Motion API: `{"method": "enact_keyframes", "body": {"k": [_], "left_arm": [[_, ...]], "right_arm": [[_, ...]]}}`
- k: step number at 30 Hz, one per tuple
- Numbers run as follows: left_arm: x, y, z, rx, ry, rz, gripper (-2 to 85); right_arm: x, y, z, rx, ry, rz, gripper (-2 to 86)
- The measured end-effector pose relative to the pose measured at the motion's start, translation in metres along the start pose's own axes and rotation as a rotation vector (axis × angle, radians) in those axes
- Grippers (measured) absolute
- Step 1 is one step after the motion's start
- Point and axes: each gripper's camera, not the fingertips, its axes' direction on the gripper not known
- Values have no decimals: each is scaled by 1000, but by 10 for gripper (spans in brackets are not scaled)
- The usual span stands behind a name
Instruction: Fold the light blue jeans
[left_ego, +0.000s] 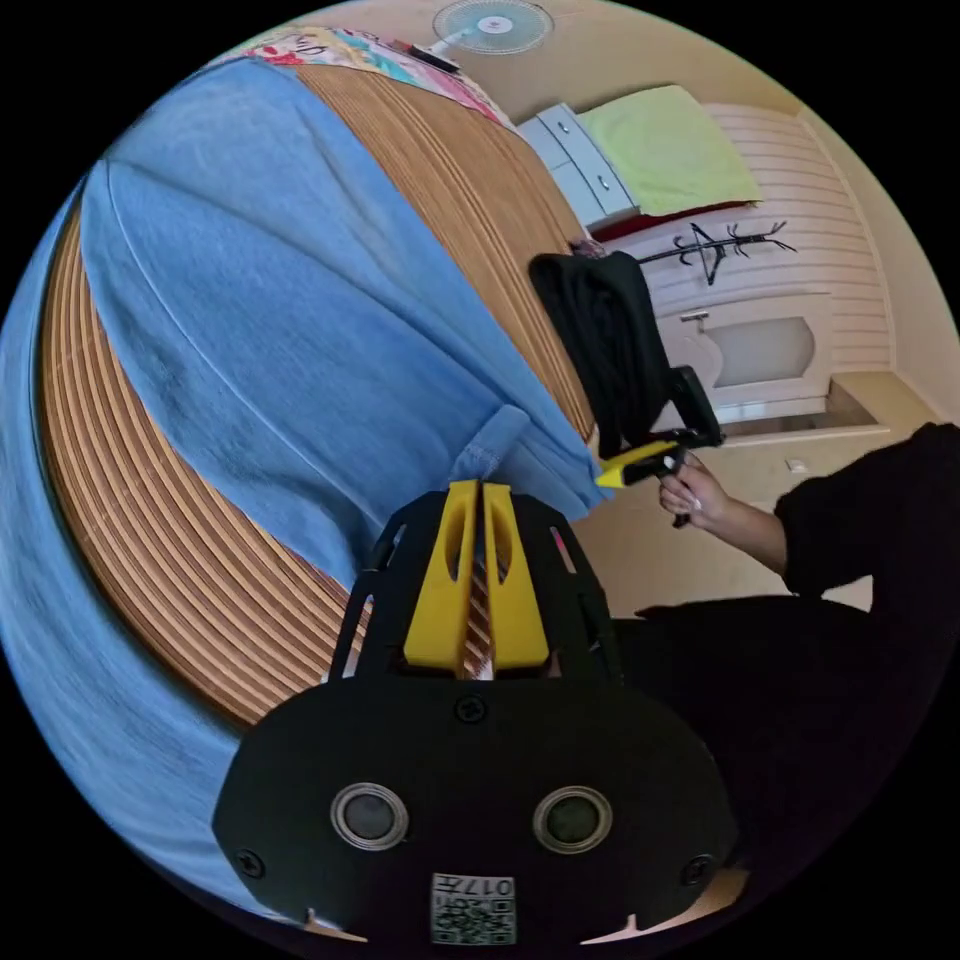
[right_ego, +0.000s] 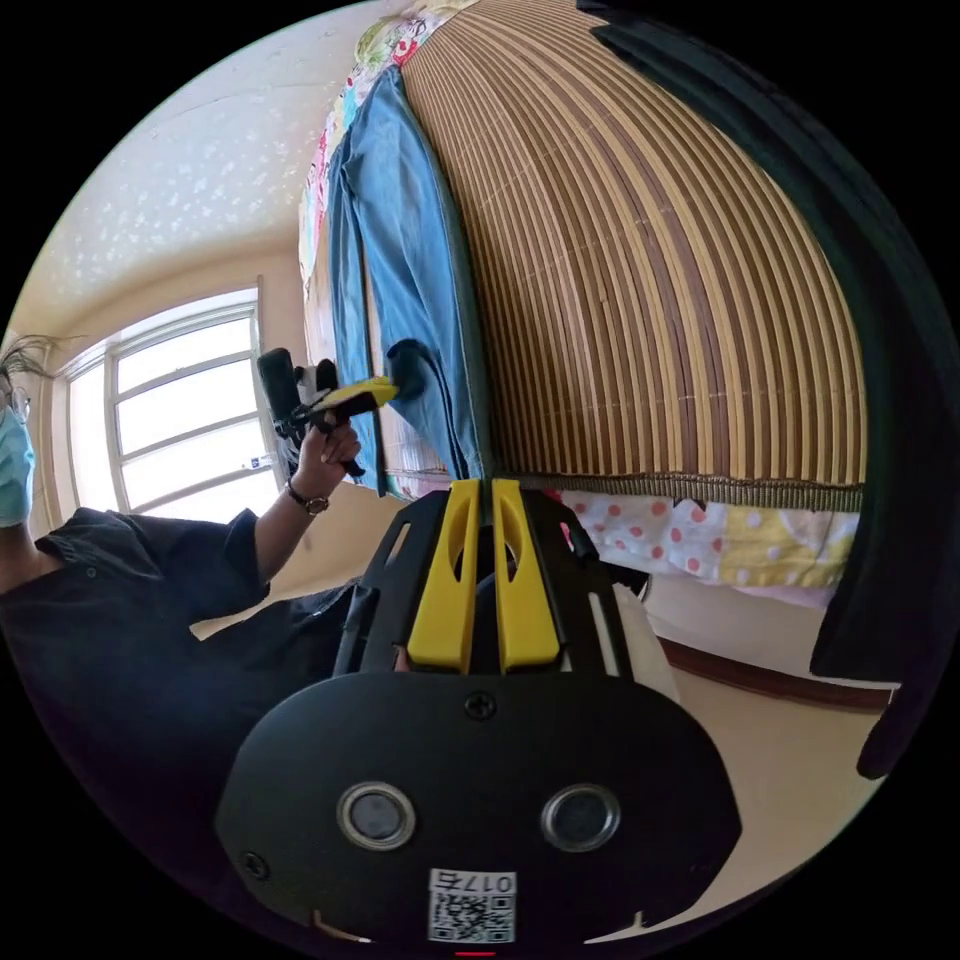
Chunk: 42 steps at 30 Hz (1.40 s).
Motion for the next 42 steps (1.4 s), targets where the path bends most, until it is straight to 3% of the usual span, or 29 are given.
{"method": "enact_keyframes", "body": {"k": [3,6,14,18,21,25,27,30,34,39,42], "left_arm": [[21,39,-8,-3,140,9,-9],[27,83,-7,18,151,-75,-10],[-4,151,6,132,-19,-434,-3],[31,153,-25,284,-213,-566,60],[64,120,-35,326,-142,-490,98],[95,44,-5,142,40,-365,167],[112,22,5,94,25,-316,195],[131,5,17,-8,-73,-268,173],[137,19,4,80,-132,-263,6],[123,33,-4,114,-35,-287,-8],[122,39,-4,141,-14,-279,-10]], "right_arm": [[4,19,-14,53,-86,-21,27],[17,38,-19,81,-132,-5,26],[24,67,6,-10,-73,51,23],[-20,85,-6,32,67,34,23],[-79,99,-11,37,158,-73,23],[-147,119,-4,8,178,-184,25],[-169,126,-2,5,145,-239,25],[-196,129,6,-78,113,-344,26],[-210,121,-2,-224,133,-477,28],[-182,46,-62,-179,330,-464,37],[-162,-61,-96,-126,261,-421,81]]}}
